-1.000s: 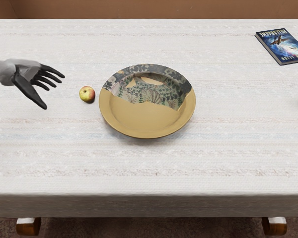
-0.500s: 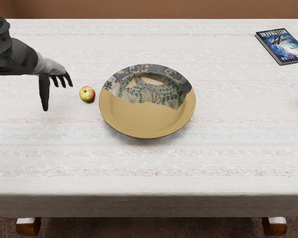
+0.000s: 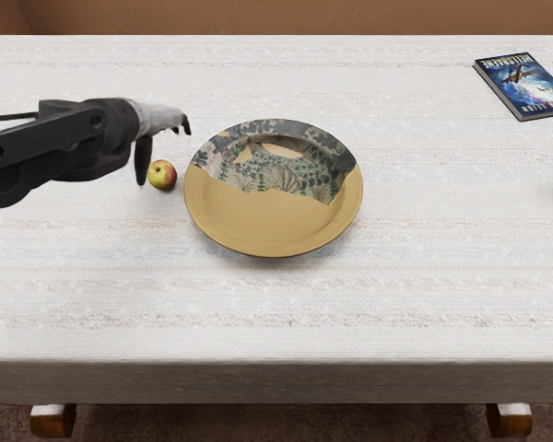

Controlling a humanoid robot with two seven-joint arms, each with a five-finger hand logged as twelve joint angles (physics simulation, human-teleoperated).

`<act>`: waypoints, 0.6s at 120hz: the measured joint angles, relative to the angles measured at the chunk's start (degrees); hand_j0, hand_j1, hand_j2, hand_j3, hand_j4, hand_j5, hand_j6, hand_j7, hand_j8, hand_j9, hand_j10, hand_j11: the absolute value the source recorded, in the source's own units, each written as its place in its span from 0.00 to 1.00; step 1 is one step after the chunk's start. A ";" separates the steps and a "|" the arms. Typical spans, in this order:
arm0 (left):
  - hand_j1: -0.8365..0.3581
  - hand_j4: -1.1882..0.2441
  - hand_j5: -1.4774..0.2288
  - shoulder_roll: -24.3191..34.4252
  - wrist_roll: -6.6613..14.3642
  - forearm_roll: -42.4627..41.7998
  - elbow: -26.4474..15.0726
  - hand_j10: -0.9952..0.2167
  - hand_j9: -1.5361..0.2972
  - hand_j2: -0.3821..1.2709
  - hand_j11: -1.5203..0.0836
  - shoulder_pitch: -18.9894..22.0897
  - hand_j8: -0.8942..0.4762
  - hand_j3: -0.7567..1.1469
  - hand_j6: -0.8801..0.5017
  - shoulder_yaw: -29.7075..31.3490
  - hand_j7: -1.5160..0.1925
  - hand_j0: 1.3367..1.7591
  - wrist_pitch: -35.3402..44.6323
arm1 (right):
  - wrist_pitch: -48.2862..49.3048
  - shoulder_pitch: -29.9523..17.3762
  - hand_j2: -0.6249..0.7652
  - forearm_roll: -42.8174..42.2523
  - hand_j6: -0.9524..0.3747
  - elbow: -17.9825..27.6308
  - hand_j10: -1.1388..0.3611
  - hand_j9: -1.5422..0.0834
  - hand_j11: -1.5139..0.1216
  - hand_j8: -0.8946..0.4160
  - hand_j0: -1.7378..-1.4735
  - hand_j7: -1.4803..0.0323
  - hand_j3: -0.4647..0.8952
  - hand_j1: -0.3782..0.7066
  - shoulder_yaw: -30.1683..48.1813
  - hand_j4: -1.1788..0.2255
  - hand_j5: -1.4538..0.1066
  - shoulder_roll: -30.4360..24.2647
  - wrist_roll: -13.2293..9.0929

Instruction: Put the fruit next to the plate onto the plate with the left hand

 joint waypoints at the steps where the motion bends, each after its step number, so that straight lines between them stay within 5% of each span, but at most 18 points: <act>1: 0.74 0.65 0.67 0.00 -0.07 0.09 0.09 0.61 0.66 0.26 0.74 0.01 0.47 0.40 0.45 0.07 0.70 0.76 0.27 | 0.00 0.00 0.44 0.00 0.69 0.00 0.74 0.92 0.90 0.66 0.30 0.95 0.34 0.06 0.00 0.82 0.90 0.00 0.00; 72: 0.74 0.65 0.67 -4.74 -4.65 0.86 8.44 0.61 0.66 0.26 0.74 6.39 0.47 0.40 0.45 8.22 0.70 0.76 17.15 | 0.00 0.00 0.44 0.00 0.69 0.00 0.74 0.92 0.90 0.66 0.30 0.95 0.34 0.06 0.00 0.82 0.90 0.00 0.00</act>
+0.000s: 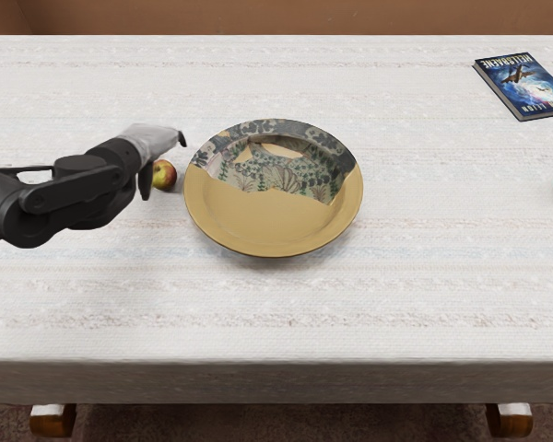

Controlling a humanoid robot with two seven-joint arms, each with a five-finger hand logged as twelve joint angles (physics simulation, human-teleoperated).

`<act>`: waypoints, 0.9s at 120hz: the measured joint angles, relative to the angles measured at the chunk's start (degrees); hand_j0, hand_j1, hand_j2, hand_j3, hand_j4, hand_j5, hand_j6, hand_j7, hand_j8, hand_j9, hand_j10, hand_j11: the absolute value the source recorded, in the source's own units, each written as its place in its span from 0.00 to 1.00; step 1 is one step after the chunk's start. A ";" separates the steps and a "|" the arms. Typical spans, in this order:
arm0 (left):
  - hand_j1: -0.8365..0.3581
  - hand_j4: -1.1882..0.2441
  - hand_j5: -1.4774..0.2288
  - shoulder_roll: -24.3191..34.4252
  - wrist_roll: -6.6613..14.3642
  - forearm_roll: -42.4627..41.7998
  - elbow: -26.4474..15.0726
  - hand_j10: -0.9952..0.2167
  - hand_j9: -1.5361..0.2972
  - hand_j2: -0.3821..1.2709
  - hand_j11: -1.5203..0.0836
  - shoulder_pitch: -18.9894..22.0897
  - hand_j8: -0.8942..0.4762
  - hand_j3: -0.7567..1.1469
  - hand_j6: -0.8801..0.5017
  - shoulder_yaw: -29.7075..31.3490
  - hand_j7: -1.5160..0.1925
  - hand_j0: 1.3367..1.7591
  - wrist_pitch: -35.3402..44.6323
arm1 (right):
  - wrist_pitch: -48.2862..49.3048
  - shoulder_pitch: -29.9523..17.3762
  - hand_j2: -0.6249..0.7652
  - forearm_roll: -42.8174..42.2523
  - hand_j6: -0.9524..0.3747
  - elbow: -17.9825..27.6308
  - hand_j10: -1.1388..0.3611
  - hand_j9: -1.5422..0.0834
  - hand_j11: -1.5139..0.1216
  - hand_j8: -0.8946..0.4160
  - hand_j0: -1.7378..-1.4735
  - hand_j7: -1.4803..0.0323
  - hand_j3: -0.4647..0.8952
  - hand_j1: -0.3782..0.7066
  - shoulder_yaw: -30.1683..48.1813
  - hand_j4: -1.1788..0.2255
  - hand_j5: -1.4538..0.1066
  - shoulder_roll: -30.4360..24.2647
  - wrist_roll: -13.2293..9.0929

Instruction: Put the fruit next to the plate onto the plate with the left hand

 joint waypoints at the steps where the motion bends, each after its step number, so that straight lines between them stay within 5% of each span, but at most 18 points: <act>1: 0.74 0.65 0.67 0.00 -0.02 -0.01 0.06 0.61 0.66 0.26 0.74 0.02 0.47 0.40 0.45 0.03 0.70 0.76 0.05 | 0.00 0.00 0.44 0.00 0.69 0.00 0.74 0.92 0.90 0.66 0.30 0.95 0.34 0.06 0.00 0.82 0.90 0.00 0.00; 66: 0.62 0.57 0.58 -1.14 -0.26 -1.69 2.29 0.52 0.58 0.28 0.65 -0.74 0.38 0.40 0.37 1.85 0.61 0.76 -0.41 | 0.00 0.00 0.44 0.00 0.69 0.00 0.74 0.92 0.90 0.66 0.30 0.95 0.34 0.06 0.00 0.82 0.90 0.00 0.00; 108: 0.58 0.54 0.55 -4.31 -1.05 -2.08 7.83 0.48 0.54 0.28 0.61 -1.88 0.35 0.40 0.34 1.85 0.57 0.76 -4.54 | 0.00 0.00 0.44 0.00 0.69 0.00 0.74 0.92 0.90 0.66 0.30 0.95 0.34 0.06 0.00 0.82 0.90 0.00 0.00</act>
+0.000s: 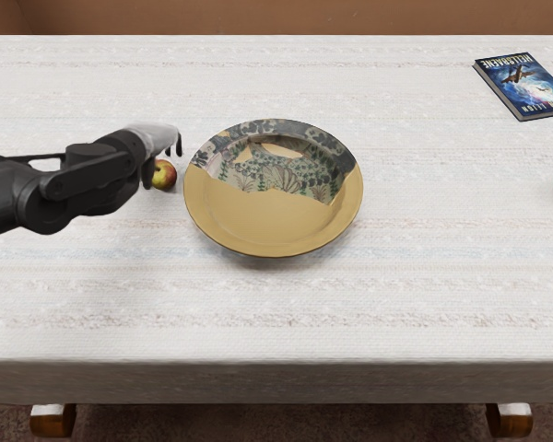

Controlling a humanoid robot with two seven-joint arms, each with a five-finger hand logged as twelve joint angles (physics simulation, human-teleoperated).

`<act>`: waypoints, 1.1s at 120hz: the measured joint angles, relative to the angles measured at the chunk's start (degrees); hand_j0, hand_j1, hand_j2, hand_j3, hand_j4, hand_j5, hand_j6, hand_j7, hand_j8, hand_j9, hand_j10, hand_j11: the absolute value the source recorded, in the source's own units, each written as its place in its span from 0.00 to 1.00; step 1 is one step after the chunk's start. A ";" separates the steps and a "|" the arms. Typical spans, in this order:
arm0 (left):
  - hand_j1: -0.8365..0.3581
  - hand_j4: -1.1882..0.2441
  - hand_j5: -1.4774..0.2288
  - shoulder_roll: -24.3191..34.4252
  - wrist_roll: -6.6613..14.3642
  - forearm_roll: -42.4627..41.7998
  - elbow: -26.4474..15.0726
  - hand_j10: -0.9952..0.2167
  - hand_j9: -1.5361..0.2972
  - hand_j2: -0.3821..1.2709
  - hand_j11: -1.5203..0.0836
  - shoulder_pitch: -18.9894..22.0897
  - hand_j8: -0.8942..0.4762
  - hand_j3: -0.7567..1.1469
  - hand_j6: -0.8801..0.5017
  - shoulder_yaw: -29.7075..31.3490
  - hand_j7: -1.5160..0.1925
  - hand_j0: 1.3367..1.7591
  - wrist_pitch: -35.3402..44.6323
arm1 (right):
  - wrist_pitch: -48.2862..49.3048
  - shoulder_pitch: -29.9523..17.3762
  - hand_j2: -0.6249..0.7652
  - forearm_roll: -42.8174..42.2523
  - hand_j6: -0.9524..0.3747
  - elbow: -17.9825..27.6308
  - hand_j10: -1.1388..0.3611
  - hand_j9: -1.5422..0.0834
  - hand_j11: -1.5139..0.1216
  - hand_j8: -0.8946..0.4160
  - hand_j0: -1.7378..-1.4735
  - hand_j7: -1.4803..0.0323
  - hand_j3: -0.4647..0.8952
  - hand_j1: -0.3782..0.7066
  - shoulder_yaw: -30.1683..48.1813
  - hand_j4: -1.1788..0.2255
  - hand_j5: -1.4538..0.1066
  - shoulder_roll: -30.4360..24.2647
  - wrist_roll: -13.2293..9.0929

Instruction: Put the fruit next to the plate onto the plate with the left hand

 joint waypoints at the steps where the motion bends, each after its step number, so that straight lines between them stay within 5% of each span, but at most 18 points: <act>1: 0.58 0.54 0.55 0.00 -0.02 0.01 0.13 0.48 0.54 0.28 0.61 0.00 0.35 0.40 0.33 0.00 0.57 0.76 0.01 | 0.00 0.00 0.44 0.00 0.69 0.00 0.74 0.92 0.90 0.66 0.30 0.95 0.34 0.06 0.00 0.82 0.90 0.00 0.00; 110: 0.56 0.53 0.54 -2.97 -1.43 0.09 3.61 0.46 0.53 0.29 0.60 2.08 0.34 0.40 0.32 1.15 0.56 0.76 0.95 | 0.00 -0.09 0.44 0.00 0.69 0.00 0.74 0.92 0.90 0.66 0.30 0.95 0.34 0.06 0.00 0.82 0.90 0.00 0.00; 132: 0.45 0.39 0.40 -2.90 -1.45 0.28 3.56 0.32 0.39 0.34 0.44 2.19 0.30 0.40 0.30 1.97 0.42 0.75 0.95 | 0.00 -0.09 0.44 0.00 0.69 0.00 0.74 0.92 0.90 0.66 0.30 0.95 0.34 0.06 0.00 0.82 0.90 0.00 0.00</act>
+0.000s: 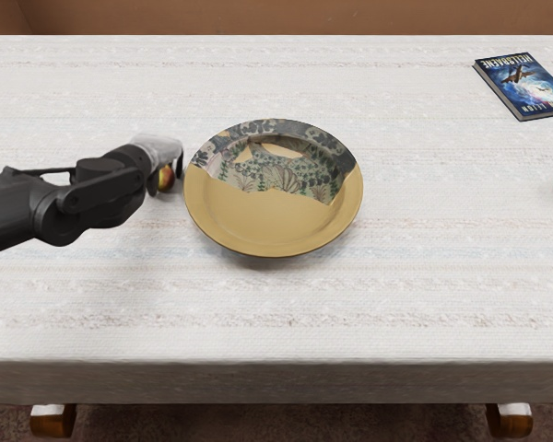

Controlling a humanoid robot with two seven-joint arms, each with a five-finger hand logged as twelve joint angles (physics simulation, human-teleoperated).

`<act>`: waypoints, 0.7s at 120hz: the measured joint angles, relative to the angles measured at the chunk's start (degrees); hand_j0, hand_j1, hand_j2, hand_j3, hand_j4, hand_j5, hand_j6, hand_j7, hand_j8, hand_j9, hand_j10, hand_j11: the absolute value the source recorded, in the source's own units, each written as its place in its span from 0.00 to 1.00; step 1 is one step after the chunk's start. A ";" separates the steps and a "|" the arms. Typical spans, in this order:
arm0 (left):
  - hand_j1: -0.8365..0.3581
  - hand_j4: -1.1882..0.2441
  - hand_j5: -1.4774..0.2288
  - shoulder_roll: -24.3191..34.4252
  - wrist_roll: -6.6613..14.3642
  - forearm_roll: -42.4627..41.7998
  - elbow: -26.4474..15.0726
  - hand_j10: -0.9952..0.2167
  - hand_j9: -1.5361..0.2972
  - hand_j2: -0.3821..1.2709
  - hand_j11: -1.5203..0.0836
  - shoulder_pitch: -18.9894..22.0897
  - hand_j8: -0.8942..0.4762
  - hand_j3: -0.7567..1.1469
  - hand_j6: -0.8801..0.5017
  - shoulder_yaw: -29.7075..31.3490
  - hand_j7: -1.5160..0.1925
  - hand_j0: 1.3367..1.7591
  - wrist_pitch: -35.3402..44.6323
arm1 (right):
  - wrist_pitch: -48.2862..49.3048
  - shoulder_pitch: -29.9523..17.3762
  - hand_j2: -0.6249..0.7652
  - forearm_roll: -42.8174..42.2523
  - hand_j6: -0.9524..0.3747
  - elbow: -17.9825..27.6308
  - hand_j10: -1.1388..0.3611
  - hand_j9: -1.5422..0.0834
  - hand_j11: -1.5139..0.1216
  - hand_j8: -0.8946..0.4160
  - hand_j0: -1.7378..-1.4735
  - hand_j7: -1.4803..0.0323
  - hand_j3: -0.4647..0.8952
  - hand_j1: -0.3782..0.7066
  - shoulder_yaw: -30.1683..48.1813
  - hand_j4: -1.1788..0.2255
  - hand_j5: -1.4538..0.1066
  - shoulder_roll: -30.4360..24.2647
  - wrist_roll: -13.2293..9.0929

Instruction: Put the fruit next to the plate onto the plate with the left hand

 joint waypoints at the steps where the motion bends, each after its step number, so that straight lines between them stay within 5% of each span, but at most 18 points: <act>1: 0.45 0.38 0.40 0.00 0.00 0.02 0.00 0.31 0.38 0.34 0.43 0.00 0.30 0.40 0.30 0.02 0.41 0.75 0.00 | 0.00 0.00 0.44 0.00 0.69 0.00 0.74 0.92 0.90 0.66 0.30 0.95 0.34 0.06 0.00 0.82 0.90 0.00 0.00; 20: 0.36 0.45 0.28 0.09 0.04 -0.04 0.08 0.21 0.28 0.48 0.31 0.01 0.39 0.38 0.40 0.31 0.30 0.73 -0.14 | 0.00 0.00 0.44 0.00 0.69 0.00 0.74 0.92 0.90 0.66 0.30 0.95 0.34 0.06 0.00 0.82 0.90 0.00 0.00; 50: 0.36 0.49 0.22 0.67 0.05 -0.36 0.18 0.15 0.22 0.49 0.24 -1.15 0.42 0.41 0.45 0.33 0.23 0.73 -0.44 | 0.00 0.00 0.44 0.00 0.69 0.00 0.74 0.92 0.90 0.66 0.30 0.95 0.34 0.06 0.00 0.82 0.90 0.00 0.00; 84: 0.42 0.45 0.21 5.02 0.15 -4.46 -4.01 0.13 0.19 0.45 0.21 -9.84 0.38 0.40 0.41 -0.06 0.22 0.72 -2.27 | 0.00 0.00 0.44 0.00 0.69 0.00 0.74 0.92 0.90 0.66 0.30 0.95 0.34 0.06 0.00 0.82 0.90 0.00 0.00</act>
